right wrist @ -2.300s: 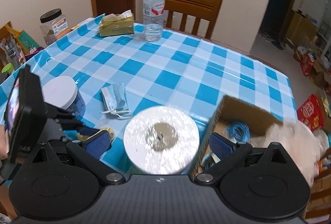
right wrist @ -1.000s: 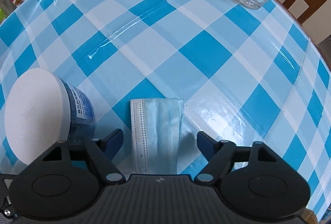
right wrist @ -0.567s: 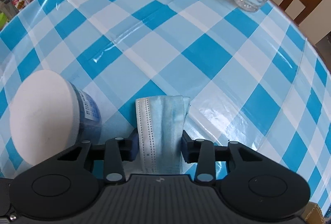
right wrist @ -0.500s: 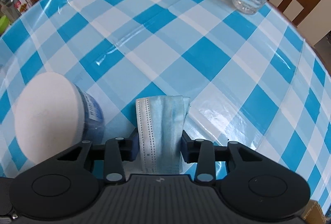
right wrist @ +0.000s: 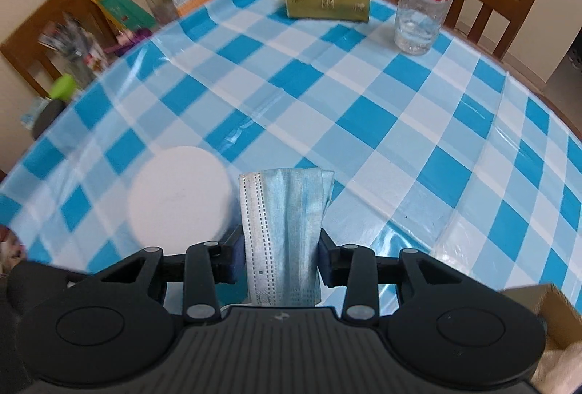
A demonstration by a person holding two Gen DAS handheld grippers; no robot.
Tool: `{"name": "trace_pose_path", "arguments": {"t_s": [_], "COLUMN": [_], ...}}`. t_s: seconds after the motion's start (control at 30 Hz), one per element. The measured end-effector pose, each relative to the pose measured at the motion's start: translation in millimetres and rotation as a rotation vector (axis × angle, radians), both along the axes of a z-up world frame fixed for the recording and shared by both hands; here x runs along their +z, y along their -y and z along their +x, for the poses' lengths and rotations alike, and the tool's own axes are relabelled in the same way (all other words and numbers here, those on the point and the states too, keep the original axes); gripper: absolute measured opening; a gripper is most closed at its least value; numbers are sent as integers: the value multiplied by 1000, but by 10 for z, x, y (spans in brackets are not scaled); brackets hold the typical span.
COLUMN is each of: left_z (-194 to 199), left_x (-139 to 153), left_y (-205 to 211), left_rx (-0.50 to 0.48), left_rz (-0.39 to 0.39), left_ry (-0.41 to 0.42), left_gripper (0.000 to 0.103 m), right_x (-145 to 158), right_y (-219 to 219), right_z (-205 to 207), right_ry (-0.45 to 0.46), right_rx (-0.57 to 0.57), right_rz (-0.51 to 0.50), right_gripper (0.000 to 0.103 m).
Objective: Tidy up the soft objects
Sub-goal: 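Carry cloth and mask into the box, open left tool then right tool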
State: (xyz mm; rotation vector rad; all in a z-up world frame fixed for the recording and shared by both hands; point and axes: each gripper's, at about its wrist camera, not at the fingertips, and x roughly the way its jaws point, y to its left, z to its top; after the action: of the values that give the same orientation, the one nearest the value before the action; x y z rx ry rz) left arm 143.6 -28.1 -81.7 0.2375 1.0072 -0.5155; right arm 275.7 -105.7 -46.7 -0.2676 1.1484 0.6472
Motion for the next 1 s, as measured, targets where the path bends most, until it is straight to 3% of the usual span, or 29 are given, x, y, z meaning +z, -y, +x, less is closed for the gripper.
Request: {"name": "trace_pose_path", "arguments": {"t_s": [0.23,0.47,0.73,1.0], "left_z": [-174,-303,-280,-135], "left_x": [235,409,525,679], "left_y": [-79,-69,249,747], "left_rx": [-54,-134,-283,-353], "left_rz": [4,1,-6,-55], "left_ry": [2,-5,4,38], "left_gripper": [25,25,25,25], "right_x": [370,533,532,441], "right_y": [238,580,1290,1970], "right_z": [-485,-1058,-1559,-1802], "right_ry": [46,66,90,134], "right_rx": [-49,-148,-397,-602], "right_rz": [51,75,50,6], "right_gripper": [44,44,44,44]}}
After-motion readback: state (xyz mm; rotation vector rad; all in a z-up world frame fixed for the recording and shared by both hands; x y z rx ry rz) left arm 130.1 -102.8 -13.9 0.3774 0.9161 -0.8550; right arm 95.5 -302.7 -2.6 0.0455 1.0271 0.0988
